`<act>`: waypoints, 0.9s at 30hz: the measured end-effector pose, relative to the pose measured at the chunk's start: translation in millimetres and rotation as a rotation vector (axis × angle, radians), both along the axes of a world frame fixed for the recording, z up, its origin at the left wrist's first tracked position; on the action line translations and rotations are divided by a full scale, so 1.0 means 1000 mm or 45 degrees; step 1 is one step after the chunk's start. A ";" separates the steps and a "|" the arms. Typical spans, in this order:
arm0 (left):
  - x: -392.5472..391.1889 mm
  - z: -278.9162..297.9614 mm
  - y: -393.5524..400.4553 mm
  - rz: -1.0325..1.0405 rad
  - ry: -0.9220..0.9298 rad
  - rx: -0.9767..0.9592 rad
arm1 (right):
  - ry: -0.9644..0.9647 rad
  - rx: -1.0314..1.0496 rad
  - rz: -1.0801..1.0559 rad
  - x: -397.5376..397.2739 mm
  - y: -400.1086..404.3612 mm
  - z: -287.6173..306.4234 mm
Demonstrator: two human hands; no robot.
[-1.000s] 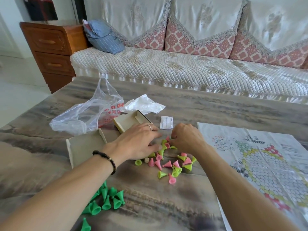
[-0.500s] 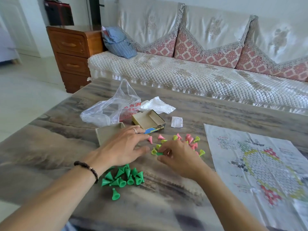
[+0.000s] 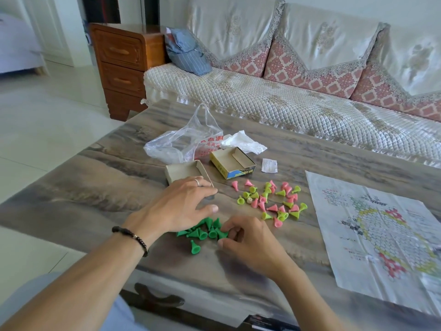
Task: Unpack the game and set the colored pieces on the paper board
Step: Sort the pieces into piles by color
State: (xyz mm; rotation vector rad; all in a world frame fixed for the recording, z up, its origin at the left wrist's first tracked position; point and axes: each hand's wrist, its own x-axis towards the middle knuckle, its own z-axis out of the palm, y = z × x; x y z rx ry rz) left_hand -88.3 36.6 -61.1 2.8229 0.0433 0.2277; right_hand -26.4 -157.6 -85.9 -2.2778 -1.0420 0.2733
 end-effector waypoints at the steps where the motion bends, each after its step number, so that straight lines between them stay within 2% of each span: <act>1: 0.000 0.000 -0.001 -0.001 0.013 0.000 | -0.014 -0.002 -0.006 -0.002 0.000 0.000; 5: 0.000 -0.002 -0.003 -0.010 0.029 0.010 | -0.088 -0.021 -0.012 -0.007 0.002 0.001; 15: 0.009 -0.003 -0.012 -0.038 0.016 0.021 | -0.066 0.051 -0.037 -0.001 -0.008 0.006; 24: 0.035 -0.005 -0.049 -0.136 0.021 0.007 | -0.126 0.124 -0.499 0.040 -0.077 -0.002; 27: 0.053 -0.009 -0.061 -0.136 -0.031 0.002 | -0.133 0.126 -0.563 0.046 -0.080 -0.011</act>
